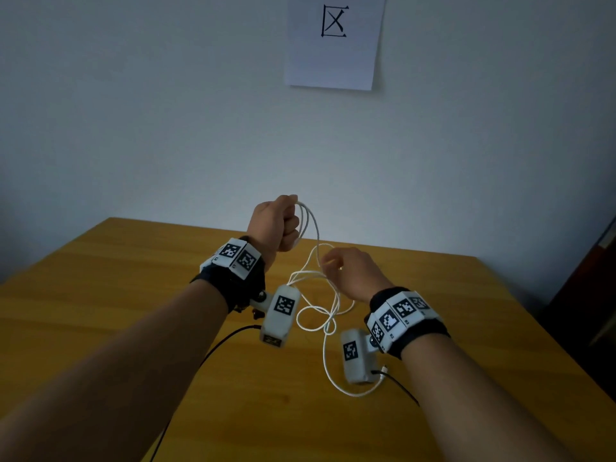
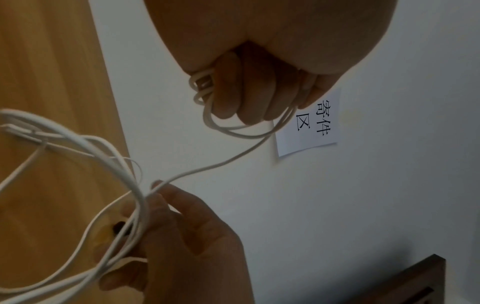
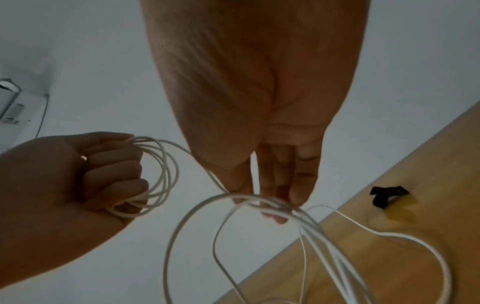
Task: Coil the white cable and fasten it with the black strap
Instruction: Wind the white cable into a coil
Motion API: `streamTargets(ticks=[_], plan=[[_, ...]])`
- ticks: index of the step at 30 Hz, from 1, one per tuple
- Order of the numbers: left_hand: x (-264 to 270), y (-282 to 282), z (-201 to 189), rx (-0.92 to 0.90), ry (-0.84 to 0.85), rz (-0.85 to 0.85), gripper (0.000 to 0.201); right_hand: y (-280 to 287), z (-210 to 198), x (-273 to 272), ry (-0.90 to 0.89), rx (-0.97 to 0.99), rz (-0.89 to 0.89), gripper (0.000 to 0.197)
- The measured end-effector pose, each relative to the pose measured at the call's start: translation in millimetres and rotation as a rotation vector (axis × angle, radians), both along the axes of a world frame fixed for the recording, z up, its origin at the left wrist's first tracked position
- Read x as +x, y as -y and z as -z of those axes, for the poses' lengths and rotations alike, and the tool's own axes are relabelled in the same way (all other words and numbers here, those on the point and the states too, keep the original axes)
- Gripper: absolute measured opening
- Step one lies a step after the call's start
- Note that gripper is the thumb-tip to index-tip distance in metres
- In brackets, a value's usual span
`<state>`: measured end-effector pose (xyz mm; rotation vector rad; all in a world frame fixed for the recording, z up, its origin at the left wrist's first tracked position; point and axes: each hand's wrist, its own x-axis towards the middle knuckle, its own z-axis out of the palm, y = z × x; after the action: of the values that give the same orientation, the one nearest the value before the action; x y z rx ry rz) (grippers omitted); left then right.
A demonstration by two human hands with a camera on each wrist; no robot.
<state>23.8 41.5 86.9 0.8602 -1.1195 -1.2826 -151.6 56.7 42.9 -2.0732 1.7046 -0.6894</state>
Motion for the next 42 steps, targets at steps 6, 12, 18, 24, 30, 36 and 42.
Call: streamTargets(ticks=[6,12,18,24,30,36,42], plan=[[5,2,-1,-0.021,-0.037,-0.046,0.04,-2,5,4,0.073,0.081,-0.082,0.015],[11,4,-5,-0.042,-0.163,-0.173,0.042,1,13,-3,0.08,0.004,0.001,0.012],[18,7,-9,-0.031,-0.242,-0.267,0.041,9,29,-18,0.06,-0.118,0.084,0.024],[27,8,-12,-0.021,-0.285,-0.384,0.038,15,37,-33,0.144,-0.16,0.22,0.03],[47,13,-22,0.001,-0.407,-0.542,0.038,23,59,-70,0.057,-0.02,0.601,0.03],[61,19,-23,0.011,-0.403,-0.624,0.035,15,82,-103,0.009,0.15,0.806,0.018],[57,22,-14,0.013,-0.381,-0.562,0.036,17,79,-109,0.03,0.205,0.816,0.032]])
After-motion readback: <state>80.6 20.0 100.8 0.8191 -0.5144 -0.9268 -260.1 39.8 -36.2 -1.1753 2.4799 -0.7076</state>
